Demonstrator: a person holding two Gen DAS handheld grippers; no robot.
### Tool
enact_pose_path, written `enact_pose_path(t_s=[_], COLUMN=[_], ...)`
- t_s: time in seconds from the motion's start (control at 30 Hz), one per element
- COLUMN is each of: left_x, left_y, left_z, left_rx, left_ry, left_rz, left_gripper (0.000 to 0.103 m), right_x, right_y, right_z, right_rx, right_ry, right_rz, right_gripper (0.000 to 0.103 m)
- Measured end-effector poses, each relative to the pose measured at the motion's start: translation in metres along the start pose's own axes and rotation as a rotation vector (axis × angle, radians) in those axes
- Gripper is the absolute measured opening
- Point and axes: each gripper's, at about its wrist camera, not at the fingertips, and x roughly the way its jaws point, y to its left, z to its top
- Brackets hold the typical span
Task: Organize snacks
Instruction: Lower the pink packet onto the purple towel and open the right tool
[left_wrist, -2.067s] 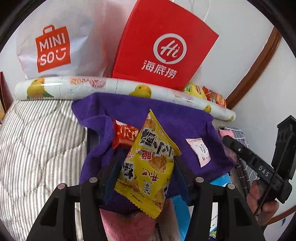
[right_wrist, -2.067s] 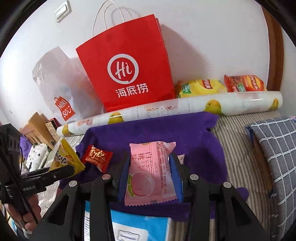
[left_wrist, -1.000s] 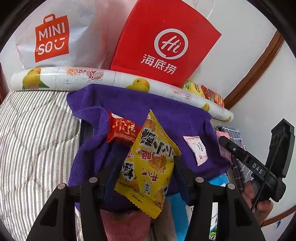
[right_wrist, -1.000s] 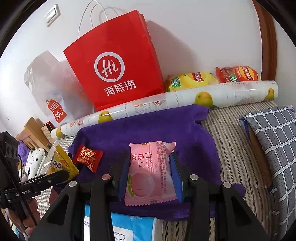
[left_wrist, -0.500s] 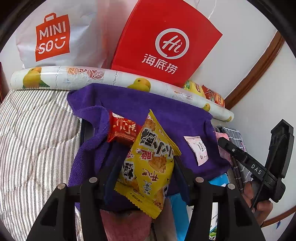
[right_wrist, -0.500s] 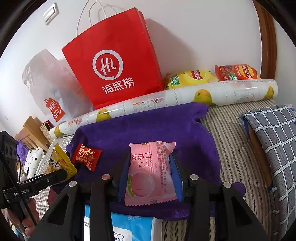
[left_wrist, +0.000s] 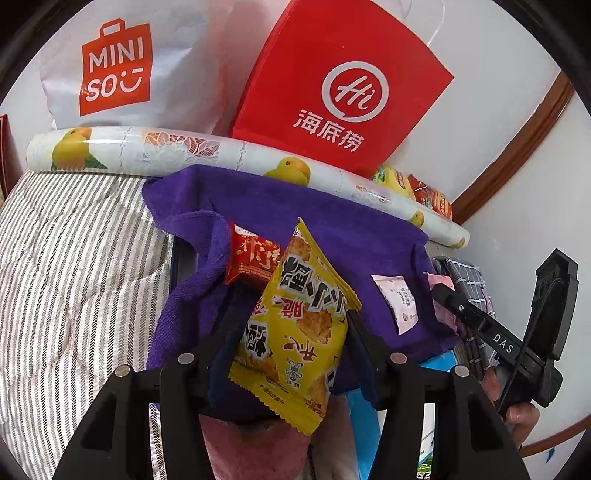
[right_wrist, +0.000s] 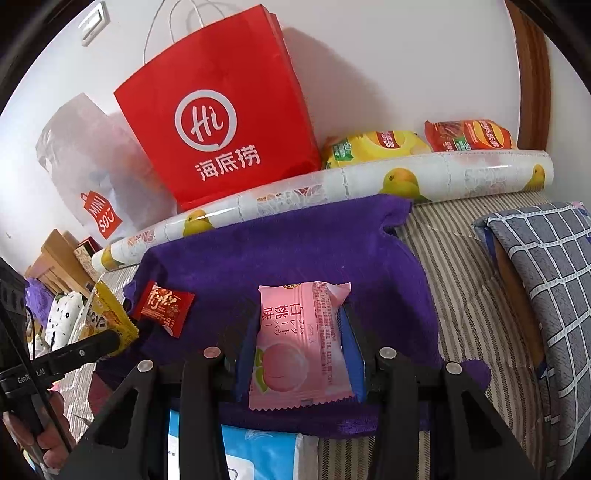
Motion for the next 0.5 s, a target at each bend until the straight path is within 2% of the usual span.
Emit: enact_pose_path(t_s=[0.5], left_x=[0.024], left_y=[-0.002], left_z=[-0.003], left_rx=[0.01], left_ry=[0.091], left_rz=[0.059], left_gripper=[0.054], right_x=[0.017], right_y=[-0.008], right_z=[-0.006], right_rx=[0.018], right_ry=[0.093], right_rz=[-0.061], right_gripper=[0.042])
